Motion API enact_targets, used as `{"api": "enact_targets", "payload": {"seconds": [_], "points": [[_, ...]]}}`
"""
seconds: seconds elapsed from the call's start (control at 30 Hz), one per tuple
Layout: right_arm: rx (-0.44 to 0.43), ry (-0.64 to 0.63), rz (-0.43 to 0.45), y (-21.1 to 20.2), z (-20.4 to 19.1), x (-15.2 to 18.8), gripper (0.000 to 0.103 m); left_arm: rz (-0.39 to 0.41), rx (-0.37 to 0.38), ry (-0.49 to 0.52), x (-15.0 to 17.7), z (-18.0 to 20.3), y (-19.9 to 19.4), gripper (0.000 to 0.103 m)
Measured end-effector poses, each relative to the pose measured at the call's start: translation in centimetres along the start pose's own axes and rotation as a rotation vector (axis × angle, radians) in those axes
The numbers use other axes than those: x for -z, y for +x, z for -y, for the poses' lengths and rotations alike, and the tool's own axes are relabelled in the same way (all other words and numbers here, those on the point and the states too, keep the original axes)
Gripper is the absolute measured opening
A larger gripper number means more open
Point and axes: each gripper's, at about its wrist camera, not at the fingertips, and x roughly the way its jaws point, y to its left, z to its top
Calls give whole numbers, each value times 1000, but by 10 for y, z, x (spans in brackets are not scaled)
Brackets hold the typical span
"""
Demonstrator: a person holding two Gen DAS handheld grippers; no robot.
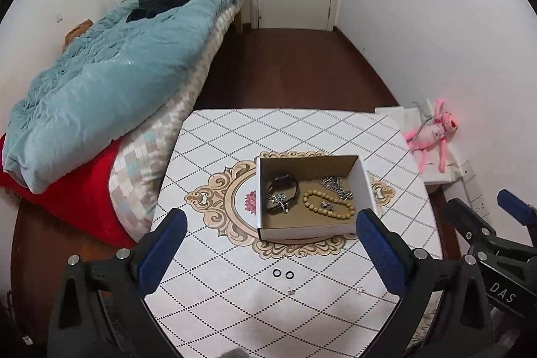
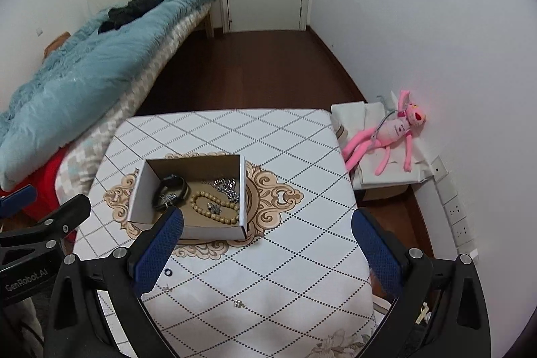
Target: Organize jewelry
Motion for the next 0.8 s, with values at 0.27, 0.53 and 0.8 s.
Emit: {"api": "enact_targets", "payload": {"seconds": [0.27,0.53,0.8], "points": [[-37,27,28,-27,7,1,102,44,-55,-7,4,0,-16,103],[-67,53,-118,18,14,40,99,-79,-109,-34,41,-14,35,103],[-198,142,-318,97,20,120,69,-293,-142,-41,104,-33,101,103]]}}
